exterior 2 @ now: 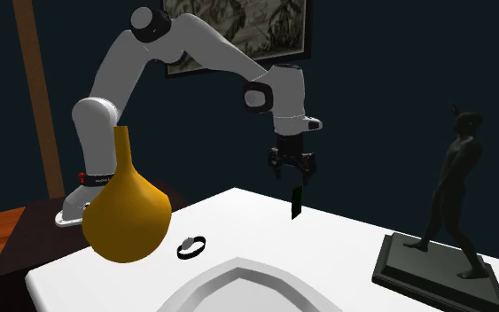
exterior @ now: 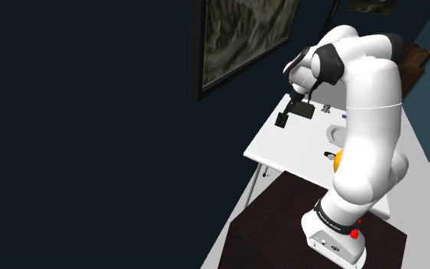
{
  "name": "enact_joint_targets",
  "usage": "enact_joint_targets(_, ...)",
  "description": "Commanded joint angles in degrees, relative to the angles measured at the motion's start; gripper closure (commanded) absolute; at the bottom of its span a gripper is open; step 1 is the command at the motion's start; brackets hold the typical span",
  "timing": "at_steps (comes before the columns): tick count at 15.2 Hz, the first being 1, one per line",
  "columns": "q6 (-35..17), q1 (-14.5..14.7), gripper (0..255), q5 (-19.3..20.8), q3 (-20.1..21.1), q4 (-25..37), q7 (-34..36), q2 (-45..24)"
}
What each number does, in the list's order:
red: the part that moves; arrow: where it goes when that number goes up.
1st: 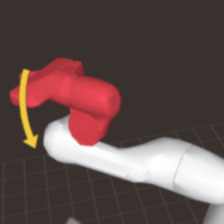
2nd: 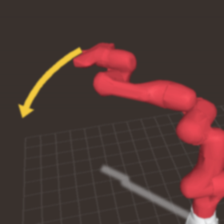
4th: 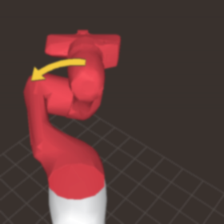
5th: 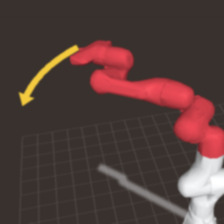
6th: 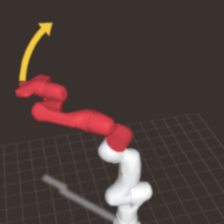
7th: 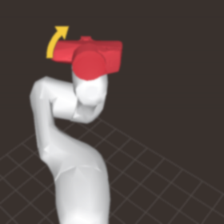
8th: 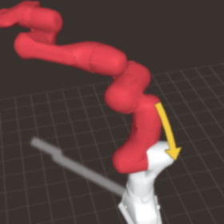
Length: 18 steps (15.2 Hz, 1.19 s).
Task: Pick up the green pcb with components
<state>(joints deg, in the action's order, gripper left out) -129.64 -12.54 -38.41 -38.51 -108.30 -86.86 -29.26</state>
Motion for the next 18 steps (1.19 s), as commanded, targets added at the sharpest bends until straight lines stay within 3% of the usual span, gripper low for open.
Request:
enact_joint_targets(1, 1.20, -2.52, 0, -1.75, 1.39, 3.83, -1.44, -3.44)
enact_joint_targets(10, -1.96, -4.21, 0, -5.08, 3.82, 3.80, -4.01, -7.25)
enact_joint_targets(11, -1.97, -4.15, 255, -5.04, 3.79, 3.72, -3.98, -7.16)
enact_joint_targets(18, -1.98, -4.14, 255, -5.04, 3.78, 3.67, -4.00, -7.14)
